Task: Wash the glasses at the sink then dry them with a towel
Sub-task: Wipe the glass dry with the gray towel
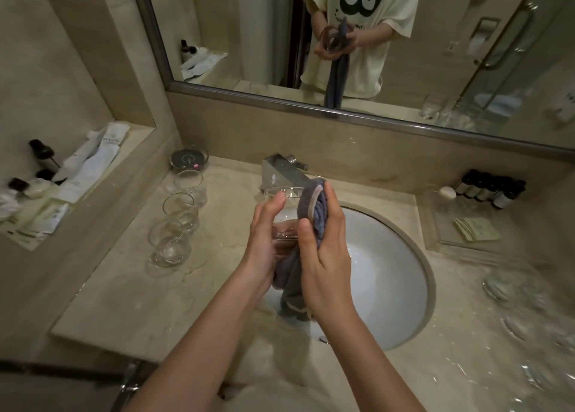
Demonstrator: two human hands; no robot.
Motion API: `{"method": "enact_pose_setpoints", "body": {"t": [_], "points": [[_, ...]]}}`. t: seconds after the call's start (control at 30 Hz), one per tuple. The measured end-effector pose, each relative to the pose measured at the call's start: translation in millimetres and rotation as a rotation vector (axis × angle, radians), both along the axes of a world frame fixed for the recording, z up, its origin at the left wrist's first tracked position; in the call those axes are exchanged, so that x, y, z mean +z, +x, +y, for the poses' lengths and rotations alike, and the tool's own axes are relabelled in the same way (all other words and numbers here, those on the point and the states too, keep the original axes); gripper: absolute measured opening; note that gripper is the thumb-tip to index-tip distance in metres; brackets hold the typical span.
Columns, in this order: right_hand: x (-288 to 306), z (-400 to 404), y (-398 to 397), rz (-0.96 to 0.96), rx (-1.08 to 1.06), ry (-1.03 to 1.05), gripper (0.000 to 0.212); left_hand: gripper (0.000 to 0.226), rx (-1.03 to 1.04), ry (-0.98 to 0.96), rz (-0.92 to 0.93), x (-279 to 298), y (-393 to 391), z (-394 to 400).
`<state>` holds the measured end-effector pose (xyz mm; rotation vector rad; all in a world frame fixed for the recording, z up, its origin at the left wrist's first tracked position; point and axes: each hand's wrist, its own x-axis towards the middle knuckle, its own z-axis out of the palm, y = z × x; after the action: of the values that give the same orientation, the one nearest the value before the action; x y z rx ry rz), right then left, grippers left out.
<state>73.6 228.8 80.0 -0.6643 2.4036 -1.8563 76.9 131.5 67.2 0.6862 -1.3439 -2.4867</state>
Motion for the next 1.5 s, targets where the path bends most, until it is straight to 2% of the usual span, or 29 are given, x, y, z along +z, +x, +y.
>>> {"method": "enact_pose_setpoints", "body": {"t": [0.1,0.23,0.4,0.53,0.63,0.7,0.77,0.97,1.03,1.1,1.2,1.27,1.4,1.5], "points": [[-2.2,0.3,-2.3,-0.127,0.006,-0.09,0.046,0.029,-0.079,0.018,0.049,3.4,2.5,-2.6],[-9.2,2.1,-8.6,-0.308,-0.005,-0.204,0.042,0.022,-0.165,0.018,0.082,10.8,6.9,-5.4],[-12.5,2.5,-8.5,-0.351,-0.04,-0.232,0.051,0.064,-0.106,-0.192,-0.065,7.4,3.7,-7.8],[-8.1,1.1,-5.5,-0.314,-0.064,-0.214,0.052,0.063,0.029,-0.385,-0.125,6.1,7.2,-6.9],[-7.9,-0.4,-4.1,-0.258,-0.066,-0.174,0.042,0.06,0.047,-0.467,-0.091,8.6,11.0,-2.5],[-7.7,-2.8,-1.7,-0.2,-0.062,-0.137,0.046,0.071,0.033,-0.46,-0.076,8.9,10.1,3.1],[-6.2,-4.1,0.3,-0.155,-0.062,-0.113,0.048,0.073,0.06,-0.423,-0.067,9.9,9.6,4.0],[-6.6,1.8,-6.2,-0.283,-0.09,-0.172,0.045,0.047,-0.022,-0.158,-0.028,4.6,9.4,0.7],[-9.4,3.9,-7.3,-0.324,-0.093,-0.182,0.043,0.044,-0.056,-0.113,-0.042,2.6,11.0,1.4],[-14.3,6.2,-8.1,-0.363,-0.09,-0.194,0.043,0.052,-0.066,-0.134,-0.08,2.2,11.1,2.7],[-18.2,7.6,-6.3,-0.38,-0.111,-0.183,0.047,0.068,-0.034,-0.343,-0.128,3.8,10.5,3.8],[-17.6,7.3,-4.5,-0.359,-0.126,-0.176,0.045,0.07,0.007,-0.43,-0.15,3.2,10.2,5.9],[-11.0,5.0,1.6,-0.271,-0.119,-0.099,0.044,0.082,0.028,-0.398,-0.179,-2.4,11.2,12.2],[-12.6,6.2,2.3,-0.246,-0.121,-0.093,0.044,0.072,0.041,-0.369,-0.148,0.3,11.5,10.3]]}}
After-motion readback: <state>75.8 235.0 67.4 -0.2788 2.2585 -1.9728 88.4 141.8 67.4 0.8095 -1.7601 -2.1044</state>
